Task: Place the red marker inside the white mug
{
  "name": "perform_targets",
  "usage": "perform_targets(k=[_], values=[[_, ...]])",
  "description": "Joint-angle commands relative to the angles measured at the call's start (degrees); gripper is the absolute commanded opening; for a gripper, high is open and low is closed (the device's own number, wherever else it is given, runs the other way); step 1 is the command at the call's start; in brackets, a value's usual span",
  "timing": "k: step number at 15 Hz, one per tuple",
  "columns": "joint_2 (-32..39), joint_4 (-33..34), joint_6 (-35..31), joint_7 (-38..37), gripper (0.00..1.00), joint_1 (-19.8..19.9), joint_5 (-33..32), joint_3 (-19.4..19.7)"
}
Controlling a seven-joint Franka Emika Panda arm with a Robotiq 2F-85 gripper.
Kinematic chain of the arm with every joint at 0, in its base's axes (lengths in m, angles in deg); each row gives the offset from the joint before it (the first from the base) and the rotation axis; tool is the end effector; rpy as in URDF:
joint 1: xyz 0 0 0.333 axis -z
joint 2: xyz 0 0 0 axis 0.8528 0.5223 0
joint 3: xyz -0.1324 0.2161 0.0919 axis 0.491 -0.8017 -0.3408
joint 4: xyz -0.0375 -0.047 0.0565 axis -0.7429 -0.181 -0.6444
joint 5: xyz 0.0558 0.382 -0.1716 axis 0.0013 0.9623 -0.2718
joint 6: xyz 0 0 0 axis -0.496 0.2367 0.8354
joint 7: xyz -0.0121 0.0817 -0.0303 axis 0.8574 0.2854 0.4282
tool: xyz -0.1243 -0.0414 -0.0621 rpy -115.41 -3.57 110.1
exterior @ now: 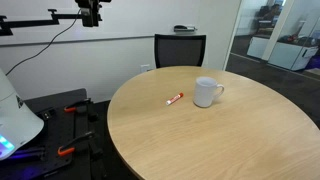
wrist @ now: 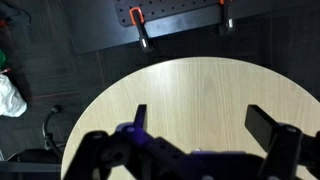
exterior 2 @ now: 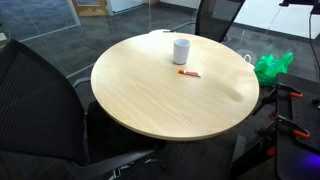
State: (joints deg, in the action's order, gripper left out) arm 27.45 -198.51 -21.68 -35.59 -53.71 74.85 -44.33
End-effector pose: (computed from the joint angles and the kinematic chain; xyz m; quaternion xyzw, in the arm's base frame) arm 0.3680 -0.0315 0.3800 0.9922 -0.1089 -0.0517 0.0328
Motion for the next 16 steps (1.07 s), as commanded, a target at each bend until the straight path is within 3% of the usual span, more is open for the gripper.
perform_targets(k=[1,10,16], values=[[0.0,0.1,0.1,0.0,1.00,-0.1,-0.1,0.1],[0.4,0.5,-1.2,2.9,1.00,-0.9,-1.7,0.1],[5.4,1.8,-8.6,8.9,1.00,-2.1,-6.3,0.6]])
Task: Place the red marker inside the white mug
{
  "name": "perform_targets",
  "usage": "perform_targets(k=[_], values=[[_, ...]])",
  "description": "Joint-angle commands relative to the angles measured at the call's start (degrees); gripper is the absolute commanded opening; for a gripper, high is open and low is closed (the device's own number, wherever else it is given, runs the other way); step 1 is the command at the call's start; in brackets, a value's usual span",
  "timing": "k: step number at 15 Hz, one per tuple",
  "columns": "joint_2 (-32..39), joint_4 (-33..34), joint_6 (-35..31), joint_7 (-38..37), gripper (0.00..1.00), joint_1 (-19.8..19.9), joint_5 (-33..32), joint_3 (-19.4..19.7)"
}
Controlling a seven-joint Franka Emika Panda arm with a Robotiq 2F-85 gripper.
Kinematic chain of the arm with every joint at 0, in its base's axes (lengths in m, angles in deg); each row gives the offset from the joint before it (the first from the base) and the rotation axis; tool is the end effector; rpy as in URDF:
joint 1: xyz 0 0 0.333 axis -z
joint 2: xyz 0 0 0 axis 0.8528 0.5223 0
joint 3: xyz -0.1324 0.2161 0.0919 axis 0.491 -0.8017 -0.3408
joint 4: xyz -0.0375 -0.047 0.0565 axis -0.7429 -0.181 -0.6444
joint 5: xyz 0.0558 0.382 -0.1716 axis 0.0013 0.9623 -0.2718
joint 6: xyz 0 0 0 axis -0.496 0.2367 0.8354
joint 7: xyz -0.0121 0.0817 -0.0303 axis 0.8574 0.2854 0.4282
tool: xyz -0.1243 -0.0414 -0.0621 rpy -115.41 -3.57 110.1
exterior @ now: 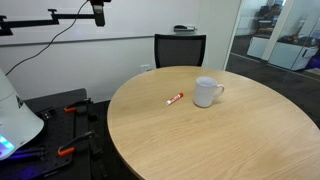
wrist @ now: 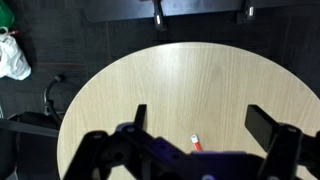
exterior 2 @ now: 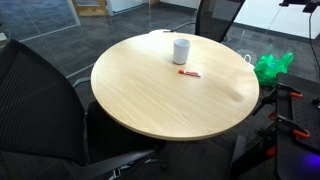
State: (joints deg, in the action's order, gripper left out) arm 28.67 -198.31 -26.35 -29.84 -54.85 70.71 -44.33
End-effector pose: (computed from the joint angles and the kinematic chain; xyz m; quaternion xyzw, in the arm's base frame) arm 0.3825 -0.0324 0.3807 0.9971 -0.0362 -0.0210 0.0643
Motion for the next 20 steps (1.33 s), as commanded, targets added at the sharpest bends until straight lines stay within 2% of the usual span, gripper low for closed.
perform_targets(k=[1,7,14,17,18,20], values=[[5.4,1.6,-5.8,4.5,1.00,-1.2,-2.4,1.0],[15.3,1.4,-20.0,11.8,1.00,-1.3,-3.2,3.3],[29.4,2.2,-34.9,18.7,1.00,-0.9,-7.0,4.3],[35.0,3.5,-37.9,19.9,1.00,-0.6,-7.6,4.3],[31.1,1.1,-36.6,18.3,1.00,-0.8,-6.4,4.0],[32.8,1.5,-36.8,18.4,1.00,-0.8,-6.4,4.0]])
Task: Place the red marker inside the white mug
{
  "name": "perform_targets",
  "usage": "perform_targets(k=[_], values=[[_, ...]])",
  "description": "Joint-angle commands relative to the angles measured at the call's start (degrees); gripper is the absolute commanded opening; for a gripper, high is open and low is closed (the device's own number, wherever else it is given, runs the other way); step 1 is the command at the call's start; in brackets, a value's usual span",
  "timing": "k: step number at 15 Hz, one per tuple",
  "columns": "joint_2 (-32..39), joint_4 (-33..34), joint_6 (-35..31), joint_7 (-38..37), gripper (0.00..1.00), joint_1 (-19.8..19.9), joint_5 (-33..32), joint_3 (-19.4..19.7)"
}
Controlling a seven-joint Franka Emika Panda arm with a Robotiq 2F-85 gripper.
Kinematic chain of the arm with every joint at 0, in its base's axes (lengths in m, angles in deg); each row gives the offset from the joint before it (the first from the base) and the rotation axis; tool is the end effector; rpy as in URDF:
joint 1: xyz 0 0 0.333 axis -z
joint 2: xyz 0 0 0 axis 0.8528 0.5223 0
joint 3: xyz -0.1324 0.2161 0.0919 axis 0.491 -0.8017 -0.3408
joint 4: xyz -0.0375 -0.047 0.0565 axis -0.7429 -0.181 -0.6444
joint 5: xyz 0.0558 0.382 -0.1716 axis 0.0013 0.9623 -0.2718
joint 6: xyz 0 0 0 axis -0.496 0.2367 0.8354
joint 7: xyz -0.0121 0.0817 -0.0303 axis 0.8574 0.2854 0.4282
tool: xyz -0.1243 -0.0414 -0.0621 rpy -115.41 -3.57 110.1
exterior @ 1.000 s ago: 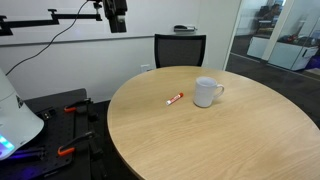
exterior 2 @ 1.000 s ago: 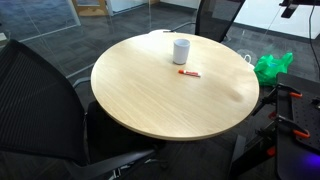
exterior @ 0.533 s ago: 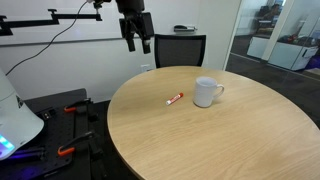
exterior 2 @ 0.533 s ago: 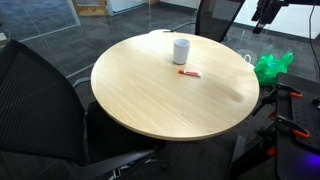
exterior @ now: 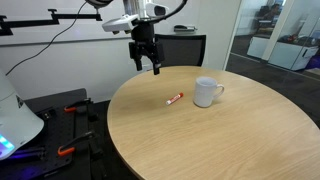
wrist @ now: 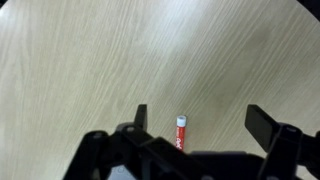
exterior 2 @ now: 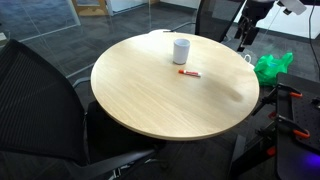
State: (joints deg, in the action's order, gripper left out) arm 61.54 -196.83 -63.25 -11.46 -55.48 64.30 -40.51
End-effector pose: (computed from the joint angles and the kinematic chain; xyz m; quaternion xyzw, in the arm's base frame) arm 0.4598 -0.0487 0.2018 0.9825 0.1714 0.0144 0.0713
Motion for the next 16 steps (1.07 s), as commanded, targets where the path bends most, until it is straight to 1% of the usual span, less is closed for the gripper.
perform_targets(k=[1,4,5,8,9,11,16], values=[[-0.1,0.1,0.1,0.0,1.00,-0.2,0.0,0.1],[-0.6,0.1,0.1,0.0,1.00,-0.2,0.0,0.2],[0.4,1.0,0.6,0.5,1.00,-0.3,1.0,0.4],[7.1,4.4,-1.9,1.0,1.00,-0.5,3.4,0.6],[9.8,6.1,-2.3,2.4,1.00,-0.7,5.0,0.7],[14.7,8.8,-4.5,2.5,1.00,-0.5,6.3,0.1],[25.3,14.9,-8.5,1.7,1.00,-0.2,4.6,-1.5]])
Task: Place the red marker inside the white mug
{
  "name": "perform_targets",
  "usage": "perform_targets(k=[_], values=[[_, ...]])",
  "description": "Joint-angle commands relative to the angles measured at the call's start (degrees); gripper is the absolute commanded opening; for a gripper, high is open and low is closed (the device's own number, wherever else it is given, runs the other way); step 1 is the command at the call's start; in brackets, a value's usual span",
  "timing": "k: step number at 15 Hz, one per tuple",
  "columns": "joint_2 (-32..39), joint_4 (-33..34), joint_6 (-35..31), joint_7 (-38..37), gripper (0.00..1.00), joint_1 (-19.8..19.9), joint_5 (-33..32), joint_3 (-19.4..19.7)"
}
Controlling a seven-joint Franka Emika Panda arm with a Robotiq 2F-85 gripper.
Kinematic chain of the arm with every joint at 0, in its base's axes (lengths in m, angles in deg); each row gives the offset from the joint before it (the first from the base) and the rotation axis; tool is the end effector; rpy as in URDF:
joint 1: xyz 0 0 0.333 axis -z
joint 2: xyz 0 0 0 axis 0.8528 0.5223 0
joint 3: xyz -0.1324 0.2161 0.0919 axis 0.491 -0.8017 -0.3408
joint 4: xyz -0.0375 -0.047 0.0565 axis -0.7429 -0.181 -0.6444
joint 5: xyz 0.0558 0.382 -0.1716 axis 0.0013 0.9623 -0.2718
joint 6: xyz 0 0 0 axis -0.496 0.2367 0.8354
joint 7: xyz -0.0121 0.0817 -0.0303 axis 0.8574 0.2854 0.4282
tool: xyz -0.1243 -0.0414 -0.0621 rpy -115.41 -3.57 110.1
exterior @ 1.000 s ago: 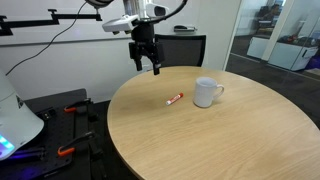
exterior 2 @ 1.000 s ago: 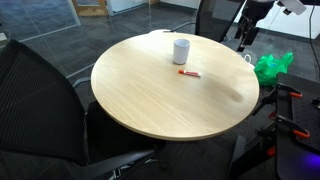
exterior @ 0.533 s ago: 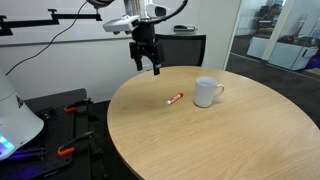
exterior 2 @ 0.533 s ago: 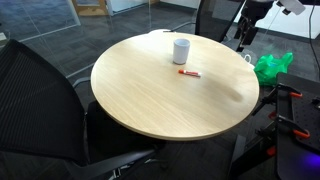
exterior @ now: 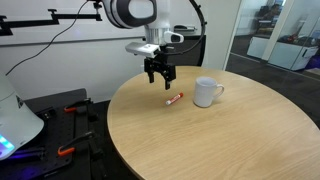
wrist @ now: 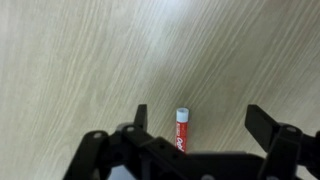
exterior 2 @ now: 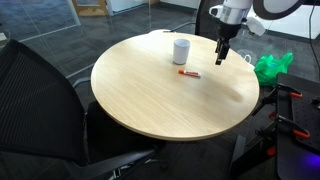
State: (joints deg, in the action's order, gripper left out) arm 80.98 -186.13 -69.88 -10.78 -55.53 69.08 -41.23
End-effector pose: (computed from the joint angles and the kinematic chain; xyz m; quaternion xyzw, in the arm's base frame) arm 0.5005 -0.0443 0.1223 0.9867 0.1571 0.0009 0.0417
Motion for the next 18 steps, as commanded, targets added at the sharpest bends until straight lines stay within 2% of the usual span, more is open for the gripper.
perform_targets(k=[1,8,13,18], values=[[7.5,5.2,-2.4,0.9,1.00,-0.2,-0.5,-1.1],[15.6,9.5,-8.7,-0.6,1.00,-0.9,-3.4,-0.8],[19.8,12.0,-13.8,-0.2,1.00,0.7,-1.4,-2.0],[22.9,14.9,-15.1,0.1,1.00,2.7,0.6,-3.8]])
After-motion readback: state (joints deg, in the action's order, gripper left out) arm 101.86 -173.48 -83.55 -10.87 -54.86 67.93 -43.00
